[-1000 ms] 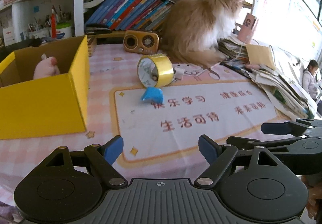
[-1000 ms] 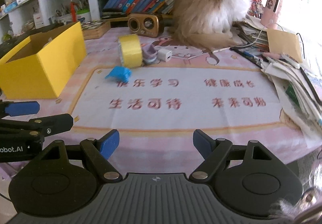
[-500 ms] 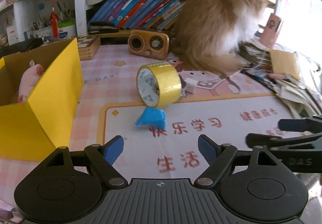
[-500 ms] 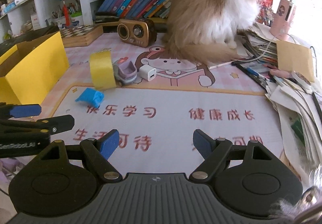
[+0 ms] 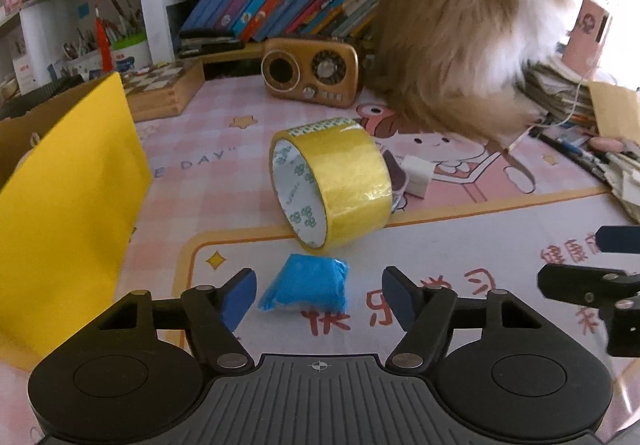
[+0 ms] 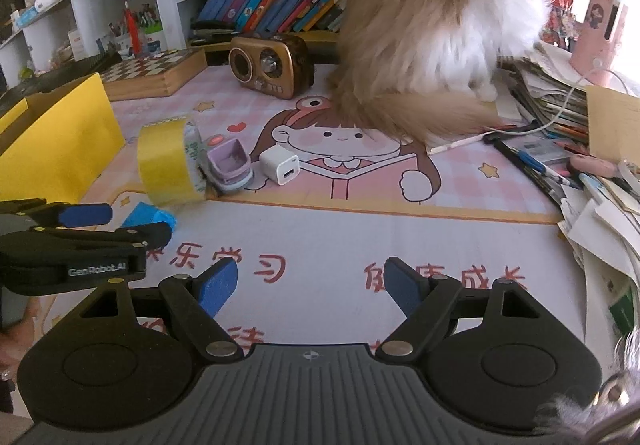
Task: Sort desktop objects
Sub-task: 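Grasp the blue soft item with the left gripper while the right approaches the white charger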
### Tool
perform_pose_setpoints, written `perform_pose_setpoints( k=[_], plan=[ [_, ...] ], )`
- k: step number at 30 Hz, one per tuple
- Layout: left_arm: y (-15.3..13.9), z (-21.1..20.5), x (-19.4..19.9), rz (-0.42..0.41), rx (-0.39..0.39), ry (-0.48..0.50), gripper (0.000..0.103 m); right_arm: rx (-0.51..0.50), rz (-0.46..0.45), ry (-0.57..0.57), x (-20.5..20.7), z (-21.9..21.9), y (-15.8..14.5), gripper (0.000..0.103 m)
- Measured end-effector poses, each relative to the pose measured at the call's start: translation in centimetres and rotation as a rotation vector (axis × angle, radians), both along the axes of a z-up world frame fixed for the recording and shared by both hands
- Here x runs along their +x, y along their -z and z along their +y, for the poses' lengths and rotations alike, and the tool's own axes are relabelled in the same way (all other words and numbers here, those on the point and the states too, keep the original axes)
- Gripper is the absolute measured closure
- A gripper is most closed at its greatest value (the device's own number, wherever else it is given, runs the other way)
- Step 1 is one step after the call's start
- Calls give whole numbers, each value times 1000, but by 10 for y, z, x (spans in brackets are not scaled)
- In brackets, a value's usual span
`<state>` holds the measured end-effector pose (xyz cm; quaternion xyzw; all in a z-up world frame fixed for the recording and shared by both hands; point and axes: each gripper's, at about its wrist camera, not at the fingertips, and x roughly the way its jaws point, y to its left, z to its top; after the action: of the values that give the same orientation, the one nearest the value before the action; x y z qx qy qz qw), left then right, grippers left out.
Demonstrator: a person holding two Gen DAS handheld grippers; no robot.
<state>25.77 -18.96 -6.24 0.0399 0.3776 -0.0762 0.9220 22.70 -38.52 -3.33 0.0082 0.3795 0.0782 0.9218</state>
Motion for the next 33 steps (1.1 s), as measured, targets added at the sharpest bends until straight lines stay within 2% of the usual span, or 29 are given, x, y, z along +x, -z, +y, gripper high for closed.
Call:
perform_pose_setpoints(
  k=[3,5,8,15,20,23,25,28,32,33],
  plan=[
    [9,-4,12,33,34,-22,44,5,10,-3,9,-3,3,24],
    [12,-5,18,49,39,-49,58,9,18,-5,15,-6,6,24],
    [11,-4,18,49,41,-38,64,15,24,-15,24,-5,8,24],
    [-4,18,2,49,-19,-48,66,25,11,-42,51,1,12,24],
    [-20,36,-14,31,-66,-82,66,-10,-26,-87,83,10,20,27],
    [-24,41,-22,34,-69,-100,66,-44,-42,-151,102,19,28,36],
    [-26,45,-27,37,-69,-114,66,-72,-44,-197,113,26,34,46],
    [-27,51,-33,42,-70,-139,66,-130,-26,-249,127,35,42,51],
    [-29,57,-39,45,-76,-159,66,-116,-44,-286,137,38,46,52],
    [-30,57,-41,44,-78,-160,66,-106,-45,-289,140,38,46,56]
  ],
)
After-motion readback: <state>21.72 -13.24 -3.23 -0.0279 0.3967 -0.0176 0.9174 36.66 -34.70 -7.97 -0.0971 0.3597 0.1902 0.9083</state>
